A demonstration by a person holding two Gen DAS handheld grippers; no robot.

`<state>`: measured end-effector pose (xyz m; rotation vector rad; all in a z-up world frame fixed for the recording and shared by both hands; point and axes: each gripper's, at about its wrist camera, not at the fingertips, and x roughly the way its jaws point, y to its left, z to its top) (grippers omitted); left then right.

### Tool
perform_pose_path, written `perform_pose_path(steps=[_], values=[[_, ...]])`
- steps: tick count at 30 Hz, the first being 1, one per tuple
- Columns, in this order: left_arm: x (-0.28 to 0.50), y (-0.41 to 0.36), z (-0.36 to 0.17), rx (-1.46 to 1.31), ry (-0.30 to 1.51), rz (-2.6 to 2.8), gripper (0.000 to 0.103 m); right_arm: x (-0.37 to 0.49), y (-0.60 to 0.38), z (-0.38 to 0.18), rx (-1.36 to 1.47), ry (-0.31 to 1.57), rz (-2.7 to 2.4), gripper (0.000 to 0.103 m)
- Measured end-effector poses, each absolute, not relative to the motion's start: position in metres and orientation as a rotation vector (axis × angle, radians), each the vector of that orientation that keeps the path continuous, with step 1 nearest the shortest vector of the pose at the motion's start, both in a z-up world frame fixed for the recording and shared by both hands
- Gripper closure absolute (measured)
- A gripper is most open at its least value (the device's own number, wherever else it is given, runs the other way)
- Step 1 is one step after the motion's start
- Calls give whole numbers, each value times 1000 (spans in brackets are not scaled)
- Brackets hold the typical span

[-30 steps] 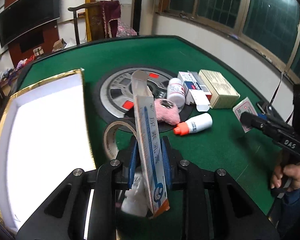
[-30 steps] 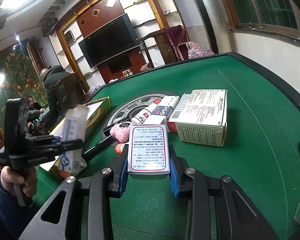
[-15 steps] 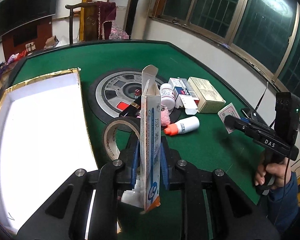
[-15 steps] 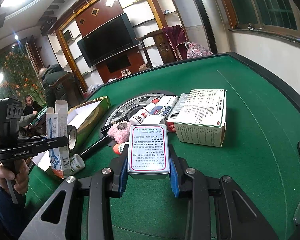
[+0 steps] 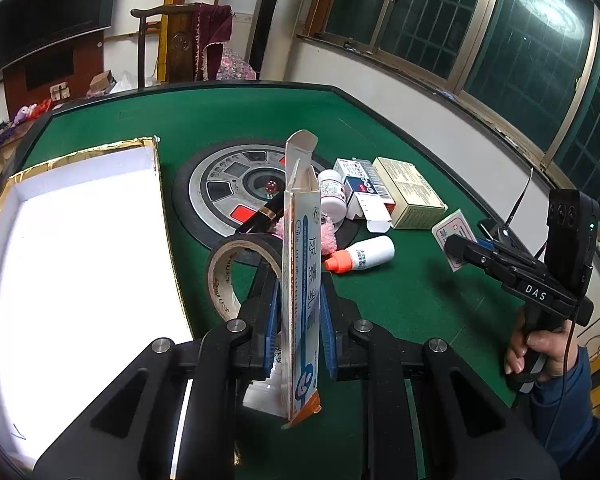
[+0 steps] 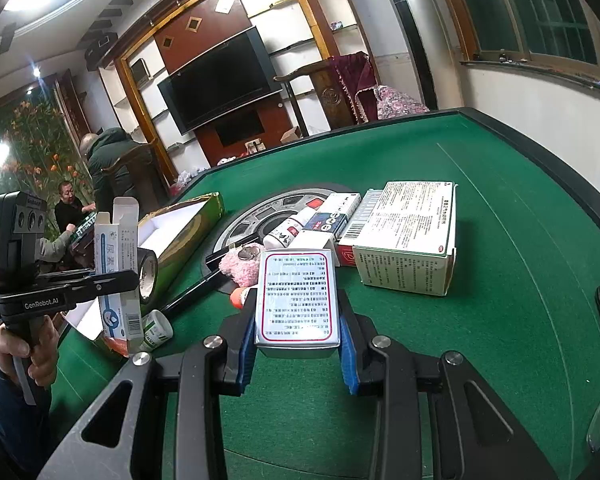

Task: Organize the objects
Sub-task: 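Lift the ointment box with the left tool while the right tool carries the medicine box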

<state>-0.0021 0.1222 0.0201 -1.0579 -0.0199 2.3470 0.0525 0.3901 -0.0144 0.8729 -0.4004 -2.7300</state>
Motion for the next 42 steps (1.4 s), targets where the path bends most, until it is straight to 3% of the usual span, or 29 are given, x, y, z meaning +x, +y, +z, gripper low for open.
perform_pose_path(steps=[42], values=[[-5,103,36,-1019,-106,2344,85,49,390,-19,870,-417,-2712,69]])
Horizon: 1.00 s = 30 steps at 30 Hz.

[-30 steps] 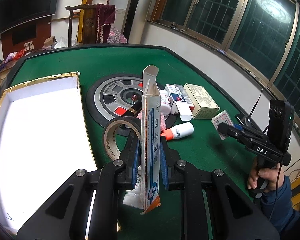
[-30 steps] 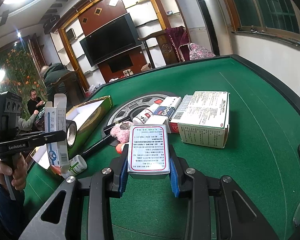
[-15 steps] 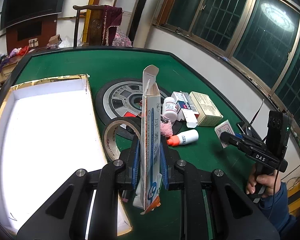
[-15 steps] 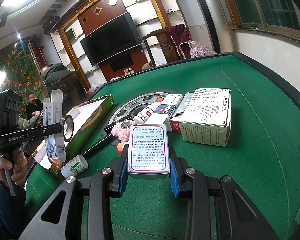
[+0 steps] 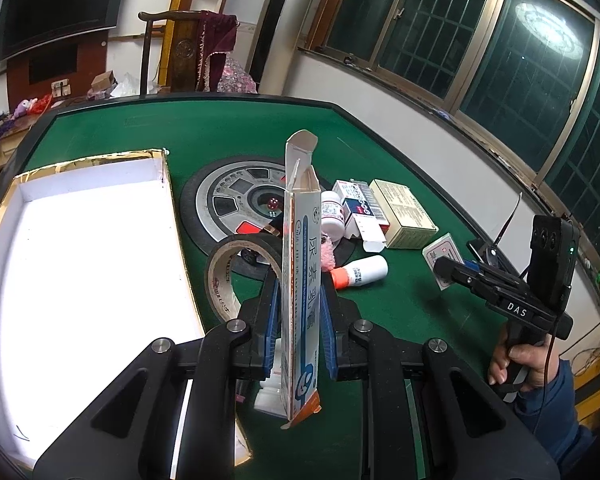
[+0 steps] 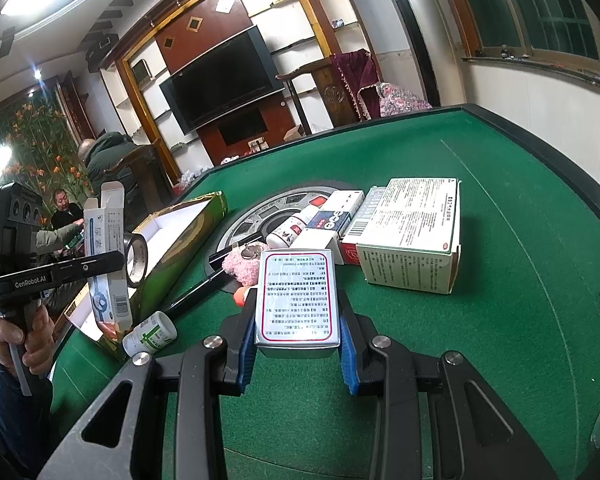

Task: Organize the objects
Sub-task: 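Lift the ointment box with the left tool while the right tool carries the medicine box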

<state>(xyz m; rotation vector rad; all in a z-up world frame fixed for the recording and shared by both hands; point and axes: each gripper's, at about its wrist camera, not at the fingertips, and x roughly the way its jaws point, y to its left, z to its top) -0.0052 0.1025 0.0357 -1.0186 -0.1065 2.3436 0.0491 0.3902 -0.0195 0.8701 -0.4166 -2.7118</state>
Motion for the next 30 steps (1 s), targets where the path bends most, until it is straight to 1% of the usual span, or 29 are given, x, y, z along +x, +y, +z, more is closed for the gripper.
perform_pose_path(steps=[24,30], values=[[-7,95,39,-1021,-164,2331,85,48,390,-21,899,-427,-2703,69],[-4,88,46,-997,-184,2334,85,50,390,-19,916,-461,-2698,69]])
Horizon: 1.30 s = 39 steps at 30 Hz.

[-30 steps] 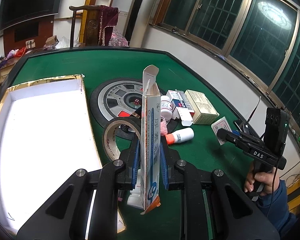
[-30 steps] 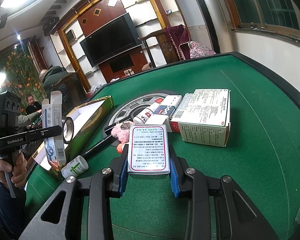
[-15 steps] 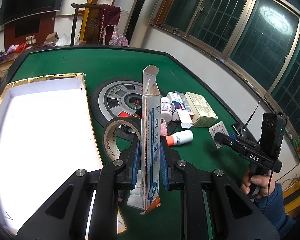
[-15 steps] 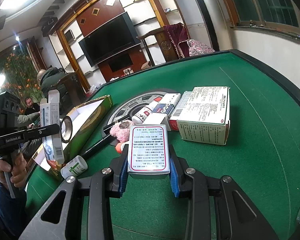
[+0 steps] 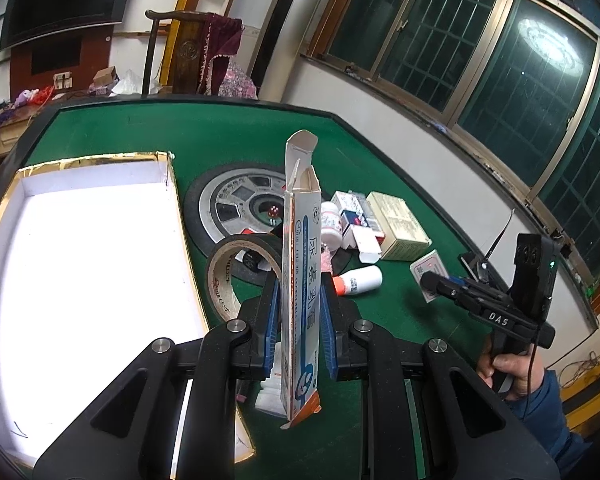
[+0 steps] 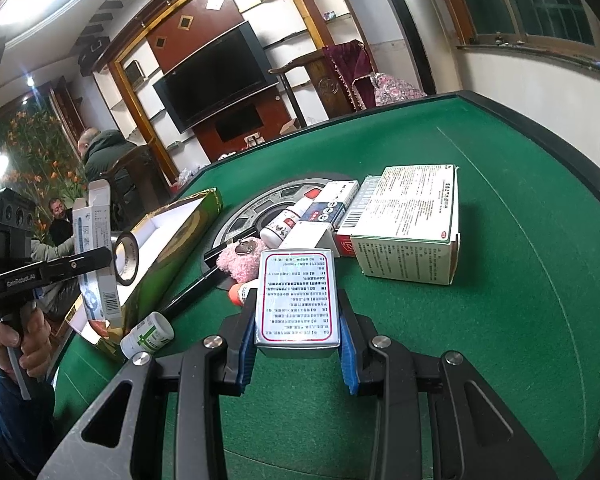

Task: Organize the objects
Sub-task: 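Lift the ointment box with the left tool while the right tool carries the medicine box, then lower the medicine box into the tray and open the right tool while the left tool holds the ointment box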

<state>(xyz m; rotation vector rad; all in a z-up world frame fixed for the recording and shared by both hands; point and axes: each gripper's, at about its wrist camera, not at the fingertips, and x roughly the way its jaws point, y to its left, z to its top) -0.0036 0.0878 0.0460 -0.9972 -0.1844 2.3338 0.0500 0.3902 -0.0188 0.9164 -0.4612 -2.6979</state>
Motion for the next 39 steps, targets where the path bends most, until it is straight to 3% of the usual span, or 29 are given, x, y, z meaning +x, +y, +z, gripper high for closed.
perform_pose_path(steps=[8,23,39], values=[[-5,65,53,-977,-206,2363,85,53,365,-5,902,-511,-2659,69],[-23,-41,45,-1024,-326,2518,85,1,218,39,901,-289,-2483,69],[-44,-82,23,-1146,-394,2556,85,-73,129,23,1040,-239,-2369,69]])
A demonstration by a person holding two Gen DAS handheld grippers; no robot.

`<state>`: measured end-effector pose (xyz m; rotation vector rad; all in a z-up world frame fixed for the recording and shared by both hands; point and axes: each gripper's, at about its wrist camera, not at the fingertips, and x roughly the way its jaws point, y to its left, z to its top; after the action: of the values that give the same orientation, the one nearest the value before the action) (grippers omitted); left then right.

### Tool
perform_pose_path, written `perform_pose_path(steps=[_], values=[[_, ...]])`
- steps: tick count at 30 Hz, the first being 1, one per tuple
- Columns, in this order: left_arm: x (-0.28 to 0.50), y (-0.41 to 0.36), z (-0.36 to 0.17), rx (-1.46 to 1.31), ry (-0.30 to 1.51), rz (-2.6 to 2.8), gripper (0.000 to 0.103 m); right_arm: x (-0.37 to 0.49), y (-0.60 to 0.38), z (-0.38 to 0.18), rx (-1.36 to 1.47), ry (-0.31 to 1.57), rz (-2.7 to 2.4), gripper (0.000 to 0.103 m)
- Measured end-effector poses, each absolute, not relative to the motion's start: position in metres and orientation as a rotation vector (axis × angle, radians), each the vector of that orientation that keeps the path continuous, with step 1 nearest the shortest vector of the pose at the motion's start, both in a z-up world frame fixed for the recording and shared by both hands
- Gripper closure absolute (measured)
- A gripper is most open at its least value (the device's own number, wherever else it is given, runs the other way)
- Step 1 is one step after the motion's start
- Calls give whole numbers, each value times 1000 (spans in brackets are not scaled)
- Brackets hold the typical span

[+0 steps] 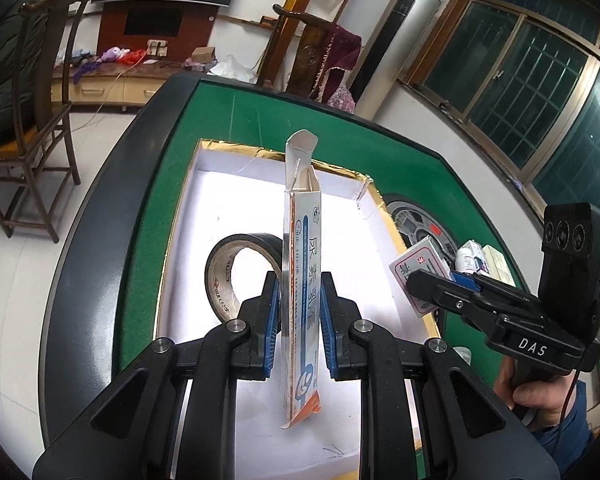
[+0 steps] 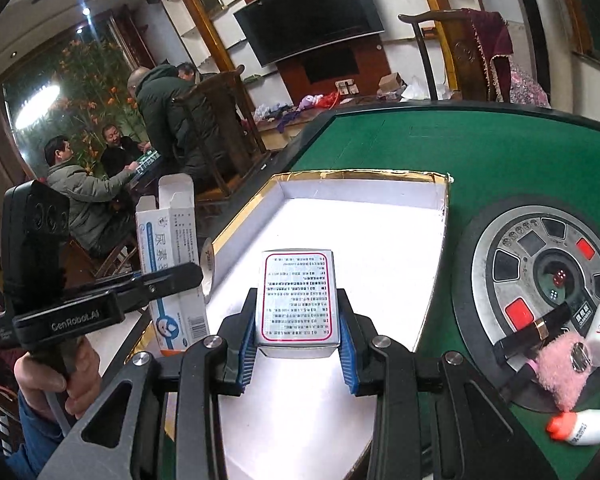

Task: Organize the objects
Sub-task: 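Lower the medicine box into the tray and open the right tool while the left tool holds the ointment box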

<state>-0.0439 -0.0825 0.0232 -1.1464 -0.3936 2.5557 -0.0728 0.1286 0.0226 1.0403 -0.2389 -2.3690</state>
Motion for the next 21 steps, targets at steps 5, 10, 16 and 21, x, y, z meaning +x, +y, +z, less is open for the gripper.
perform_pose_path(steps=[5,10,16,21], values=[[-44,-80,23,-1158,-379,2550,85,-76,127,20,1063,-240,-2369,69],[-49,-83,22,-1205,-348,2525,85,-82,126,24,1091,-232,-2391,69],[-65,-87,17,-1309,-235,2503,85,-92,129,28,1124,-251,-2408,69],[-91,-81,19,-1387,-147,2475,85,-113,119,26,1172,-286,-2385,69]])
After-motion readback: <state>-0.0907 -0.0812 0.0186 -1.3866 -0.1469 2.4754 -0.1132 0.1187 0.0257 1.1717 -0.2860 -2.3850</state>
